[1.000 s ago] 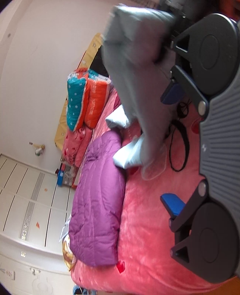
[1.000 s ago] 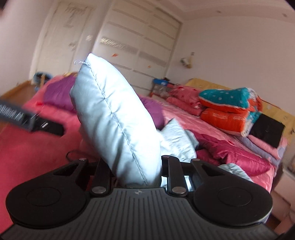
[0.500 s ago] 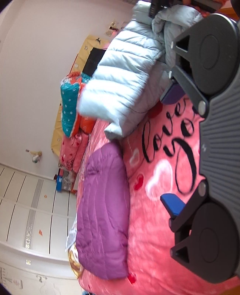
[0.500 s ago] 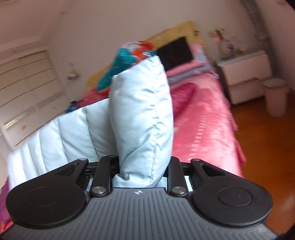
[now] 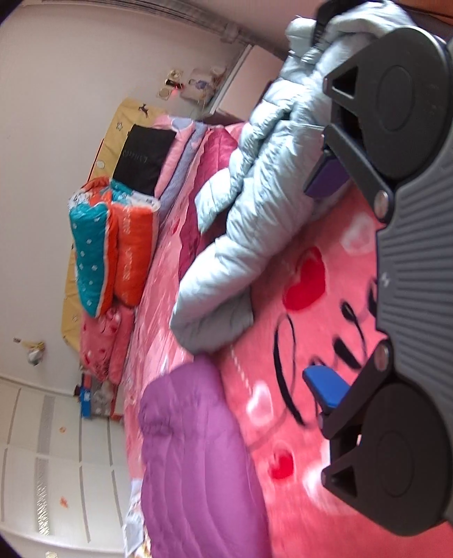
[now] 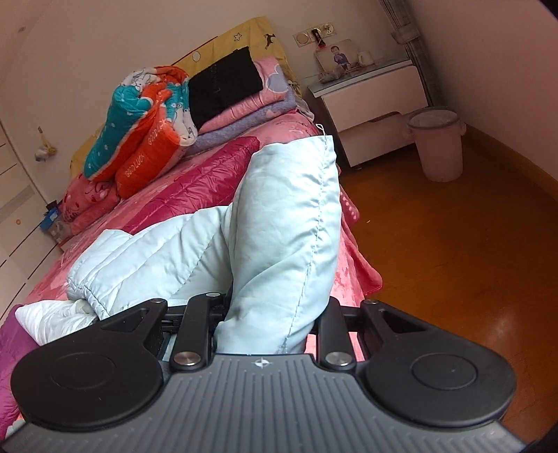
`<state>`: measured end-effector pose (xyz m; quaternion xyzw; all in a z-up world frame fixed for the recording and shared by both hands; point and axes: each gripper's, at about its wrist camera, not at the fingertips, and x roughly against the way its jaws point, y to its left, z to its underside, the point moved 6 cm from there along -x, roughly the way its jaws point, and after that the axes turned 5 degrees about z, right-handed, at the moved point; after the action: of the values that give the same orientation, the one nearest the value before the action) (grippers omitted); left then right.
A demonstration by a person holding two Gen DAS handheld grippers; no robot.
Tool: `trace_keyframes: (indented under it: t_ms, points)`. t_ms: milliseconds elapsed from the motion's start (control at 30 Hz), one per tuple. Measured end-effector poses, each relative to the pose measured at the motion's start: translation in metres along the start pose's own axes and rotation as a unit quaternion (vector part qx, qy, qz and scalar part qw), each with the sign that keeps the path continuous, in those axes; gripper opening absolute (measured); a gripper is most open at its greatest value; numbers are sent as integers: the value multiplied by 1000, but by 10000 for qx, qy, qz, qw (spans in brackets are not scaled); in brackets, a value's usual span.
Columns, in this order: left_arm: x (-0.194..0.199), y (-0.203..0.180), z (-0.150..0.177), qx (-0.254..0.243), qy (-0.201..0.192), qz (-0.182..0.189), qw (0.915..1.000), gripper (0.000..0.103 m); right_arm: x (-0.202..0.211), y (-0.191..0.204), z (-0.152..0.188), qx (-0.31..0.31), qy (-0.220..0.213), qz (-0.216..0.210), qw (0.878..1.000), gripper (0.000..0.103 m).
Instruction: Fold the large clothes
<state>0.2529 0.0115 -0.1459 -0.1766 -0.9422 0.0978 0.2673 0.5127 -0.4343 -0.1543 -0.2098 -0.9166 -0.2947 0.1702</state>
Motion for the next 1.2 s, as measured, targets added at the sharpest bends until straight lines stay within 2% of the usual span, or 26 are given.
trace_keyframes:
  t_ms: [33, 167, 300, 533, 700, 800, 867, 933, 967, 1000, 1033, 1100, 1200]
  points:
    - [-11, -5, -4, 36, 37, 65, 10000, 102, -5, 0, -3, -3, 19, -3, 10000, 26]
    - [-55, -12, -19, 296, 208, 298, 9989, 102, 17, -1, 24, 42, 65, -14, 10000, 26]
    - [-93, -8, -34, 651, 171, 405, 9969, 102, 26, 2, 25, 102, 111, -48, 9999, 28]
    - [-149, 2, -55, 947, 120, 300, 9950, 102, 36, 6, 38, 372, 150, -142, 9991, 34]
    - [-183, 16, -52, 1297, 356, 107, 9909, 102, 39, 9, 41, 528, 164, -248, 9982, 38]
    - [-197, 24, -43, 1672, 479, 106, 9847, 99, 42, 4, 43, 540, 198, -298, 9979, 43]
    - [-205, 29, -35, 2100, 584, 200, 9757, 87, 43, 1, 44, 545, 236, -351, 9976, 45]
    - [-209, 33, -27, 2532, 633, 324, 9648, 59, 44, -1, 45, 594, 245, -415, 9971, 46]
    - [-209, 33, -25, 2637, 617, 317, 9621, 51, 45, -2, 46, 642, 255, -460, 9966, 46]
    - [-209, 33, -22, 2671, 612, 291, 9613, 34, 46, -1, 47, 676, 265, -508, 9961, 46]
    - [-207, 32, -21, 2655, 605, 243, 9619, 21, 48, -1, 48, 713, 282, -577, 9954, 46]
    - [-198, 29, -22, 2539, 457, 229, 9659, 12, 52, 0, 50, 782, 293, -702, 9940, 46]
    - [-176, 25, -31, 2322, 127, 305, 9721, 8, 59, 2, 53, 884, 302, -866, 9919, 44]
